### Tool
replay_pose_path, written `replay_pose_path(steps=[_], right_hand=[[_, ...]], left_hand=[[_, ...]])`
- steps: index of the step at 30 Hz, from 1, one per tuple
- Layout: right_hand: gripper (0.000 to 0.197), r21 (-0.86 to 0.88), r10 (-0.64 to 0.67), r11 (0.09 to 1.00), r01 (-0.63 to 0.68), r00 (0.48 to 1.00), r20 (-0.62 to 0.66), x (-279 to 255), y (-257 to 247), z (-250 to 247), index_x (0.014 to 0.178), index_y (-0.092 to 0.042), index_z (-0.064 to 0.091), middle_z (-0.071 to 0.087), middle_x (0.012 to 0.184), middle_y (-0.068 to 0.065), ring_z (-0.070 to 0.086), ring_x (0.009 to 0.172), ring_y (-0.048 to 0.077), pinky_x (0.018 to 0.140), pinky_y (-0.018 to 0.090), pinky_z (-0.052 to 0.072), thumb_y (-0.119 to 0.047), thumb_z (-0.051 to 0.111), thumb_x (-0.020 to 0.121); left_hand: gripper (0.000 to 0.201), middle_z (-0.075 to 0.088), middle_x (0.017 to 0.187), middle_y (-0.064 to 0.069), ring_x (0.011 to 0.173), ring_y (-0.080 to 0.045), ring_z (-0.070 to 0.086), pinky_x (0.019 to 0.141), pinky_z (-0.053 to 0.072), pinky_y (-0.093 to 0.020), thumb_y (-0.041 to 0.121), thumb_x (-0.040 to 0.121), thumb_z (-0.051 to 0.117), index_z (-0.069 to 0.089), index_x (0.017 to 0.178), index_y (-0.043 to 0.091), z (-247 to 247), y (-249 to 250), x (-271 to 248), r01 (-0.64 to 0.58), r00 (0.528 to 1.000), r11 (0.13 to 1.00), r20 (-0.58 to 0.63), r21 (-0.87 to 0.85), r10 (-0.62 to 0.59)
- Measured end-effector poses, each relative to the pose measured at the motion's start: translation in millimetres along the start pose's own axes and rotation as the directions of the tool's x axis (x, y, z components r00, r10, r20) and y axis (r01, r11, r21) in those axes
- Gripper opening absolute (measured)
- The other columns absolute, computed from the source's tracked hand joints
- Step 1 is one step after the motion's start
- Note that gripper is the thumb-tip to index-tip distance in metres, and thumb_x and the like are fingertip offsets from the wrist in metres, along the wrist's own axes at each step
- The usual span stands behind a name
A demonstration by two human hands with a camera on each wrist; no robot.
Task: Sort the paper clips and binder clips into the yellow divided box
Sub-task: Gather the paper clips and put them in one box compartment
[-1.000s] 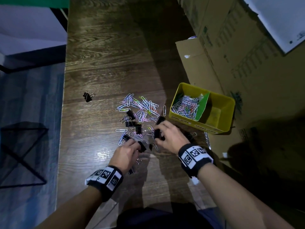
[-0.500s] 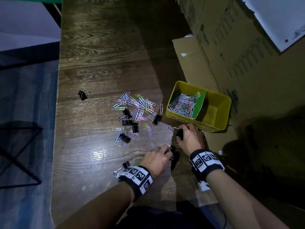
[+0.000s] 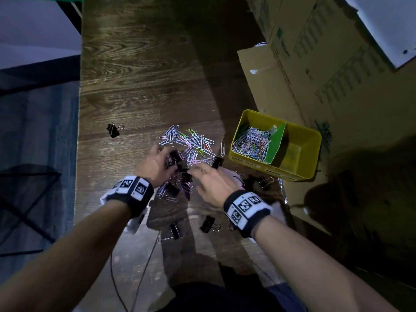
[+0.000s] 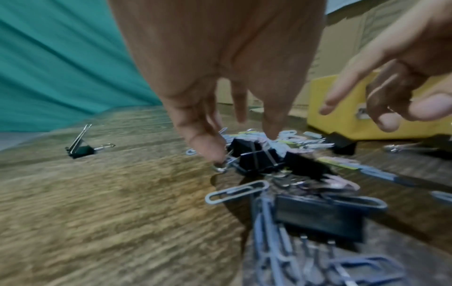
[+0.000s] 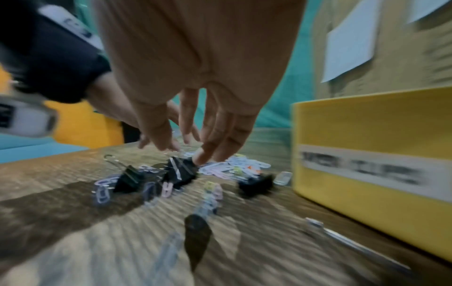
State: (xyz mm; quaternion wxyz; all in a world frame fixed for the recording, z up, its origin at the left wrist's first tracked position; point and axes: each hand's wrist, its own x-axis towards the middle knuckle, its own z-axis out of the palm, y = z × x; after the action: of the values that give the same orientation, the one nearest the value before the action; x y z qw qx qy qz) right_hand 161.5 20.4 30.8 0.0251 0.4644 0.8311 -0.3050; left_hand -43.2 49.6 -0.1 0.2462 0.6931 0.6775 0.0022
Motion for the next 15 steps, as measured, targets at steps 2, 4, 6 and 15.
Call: replay_pose_path(steps=[2,4,6,15], right_hand=[[0.056,-0.019,-0.001,1.000,0.002,0.999,0.054,16.7,-12.1,2.8,0.141,-0.019,0.037,0.038,0.145,0.007,0.060,0.106,0.028,0.086,0.039,0.053,-0.004,0.053,0.089],[0.054,-0.064,0.013,0.998,-0.008,0.997,0.080,28.8,-18.1,5.6,0.140,-0.018,0.038,0.041,0.142,0.008,0.058,0.109,0.032,0.088,0.046,0.051,-0.008,0.054,0.090],[0.047,-0.077,0.019,0.997,-0.013,0.998,0.066,36.3,-19.3,8.9,0.135,-0.016,0.042,0.048,0.134,0.010,0.060,0.106,0.033,0.086,0.046,0.051,-0.007,0.053,0.090],[0.013,0.047,0.120,0.992,-0.120,0.993,0.009,36.1,-3.9,15.8,0.105,-0.007,0.060,0.057,0.103,0.005,0.061,0.086,0.020,0.077,0.032,0.053,-0.006,0.056,0.092]], left_hand=[[0.042,0.052,0.119,-0.009,0.102,-0.029,0.057,0.083,0.051,-0.046,0.028,0.082,0.065,0.053,0.122,0.024,3.6,-5.1,8.4,-0.039,0.996,0.999,0.081,0.032,0.036],[0.027,0.064,0.111,-0.008,0.097,-0.029,0.060,0.082,0.050,-0.042,0.022,0.082,0.063,0.062,0.109,0.019,7.3,-5.6,11.6,-0.089,0.992,0.995,0.093,0.037,0.086],[0.018,0.069,0.099,-0.008,0.091,-0.029,0.063,0.080,0.051,-0.040,0.019,0.081,0.065,0.066,0.099,0.018,8.7,-5.8,10.6,-0.093,0.994,0.995,0.055,-0.018,0.094],[0.013,0.051,0.123,-0.010,0.102,-0.022,0.053,0.087,0.038,-0.026,0.013,0.076,0.073,0.070,0.088,0.007,-17.8,-24.5,10.6,-0.184,0.983,0.972,-0.001,-0.145,0.185]])
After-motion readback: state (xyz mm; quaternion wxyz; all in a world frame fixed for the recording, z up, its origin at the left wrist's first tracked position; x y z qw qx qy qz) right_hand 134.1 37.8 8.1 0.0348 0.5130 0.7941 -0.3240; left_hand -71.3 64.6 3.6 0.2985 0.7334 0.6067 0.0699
